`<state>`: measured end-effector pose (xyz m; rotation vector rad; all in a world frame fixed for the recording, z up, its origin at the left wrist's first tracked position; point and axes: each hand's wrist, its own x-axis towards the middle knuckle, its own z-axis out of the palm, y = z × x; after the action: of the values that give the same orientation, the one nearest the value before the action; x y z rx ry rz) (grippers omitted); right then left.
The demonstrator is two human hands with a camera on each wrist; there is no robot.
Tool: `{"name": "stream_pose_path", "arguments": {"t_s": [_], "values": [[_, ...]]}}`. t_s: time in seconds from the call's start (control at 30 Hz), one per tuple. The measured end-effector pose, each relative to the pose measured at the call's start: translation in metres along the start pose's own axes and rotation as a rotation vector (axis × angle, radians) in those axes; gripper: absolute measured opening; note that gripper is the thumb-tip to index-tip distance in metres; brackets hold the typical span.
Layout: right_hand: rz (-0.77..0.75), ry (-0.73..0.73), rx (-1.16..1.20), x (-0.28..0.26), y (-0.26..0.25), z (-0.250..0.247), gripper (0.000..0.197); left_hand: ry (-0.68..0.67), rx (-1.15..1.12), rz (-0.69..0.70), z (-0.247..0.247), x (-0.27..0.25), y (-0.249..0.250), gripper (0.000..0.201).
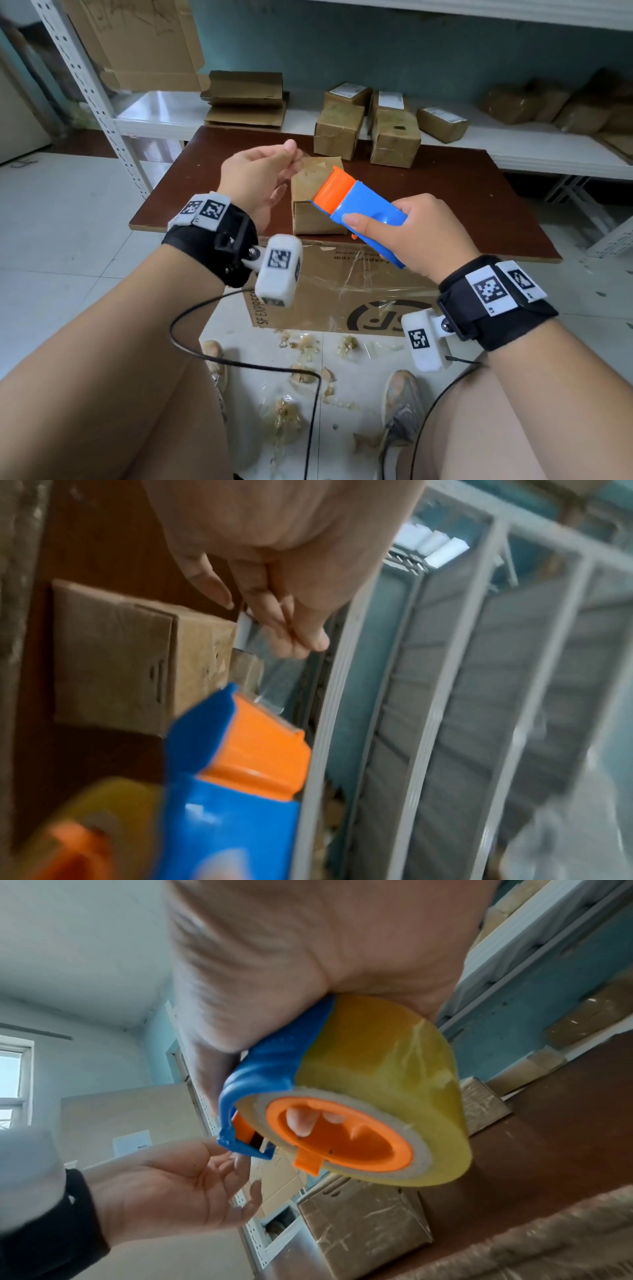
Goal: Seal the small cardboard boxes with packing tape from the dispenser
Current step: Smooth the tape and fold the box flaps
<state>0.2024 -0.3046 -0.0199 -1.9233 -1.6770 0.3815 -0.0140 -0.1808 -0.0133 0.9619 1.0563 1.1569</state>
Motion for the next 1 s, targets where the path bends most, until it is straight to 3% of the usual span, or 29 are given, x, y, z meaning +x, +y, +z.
{"name": "stream_pose_path", "arguments": {"t_s": [0.13,0.37,0.53,0.67,0.73,0.83,0.87,1.0], "values": [[0.078,0.072,-0.087,0.001,0.0,0.01,0.08,-0.101,0.089,0.302,0.015,-0.017,-0.01,0.009],[0.133,0.174,-0.09,0.014,-0.01,0.013,0.079,-0.013,0.378,0.663,0.043,-0.029,-0.025,0.003],[0.183,0.23,-0.065,0.025,-0.013,0.006,0.079,0.037,0.394,0.756,0.063,-0.025,-0.028,0.008],[0.253,0.206,-0.013,0.036,-0.013,0.008,0.079,0.082,0.381,0.718,0.071,-0.025,-0.031,0.007],[0.342,0.188,0.034,0.047,-0.004,0.004,0.072,0.023,0.368,0.804,0.082,-0.039,-0.03,0.007],[0.427,0.15,0.089,0.064,0.023,-0.008,0.034,-0.114,0.388,1.016,0.102,-0.074,-0.037,0.003],[0.435,0.138,0.101,0.069,0.033,-0.01,0.031,-0.134,0.341,0.974,0.104,-0.077,-0.039,0.003],[0.456,0.011,0.043,0.086,0.05,0.001,0.054,-0.045,0.211,0.659,0.083,-0.043,-0.033,0.008]]}}
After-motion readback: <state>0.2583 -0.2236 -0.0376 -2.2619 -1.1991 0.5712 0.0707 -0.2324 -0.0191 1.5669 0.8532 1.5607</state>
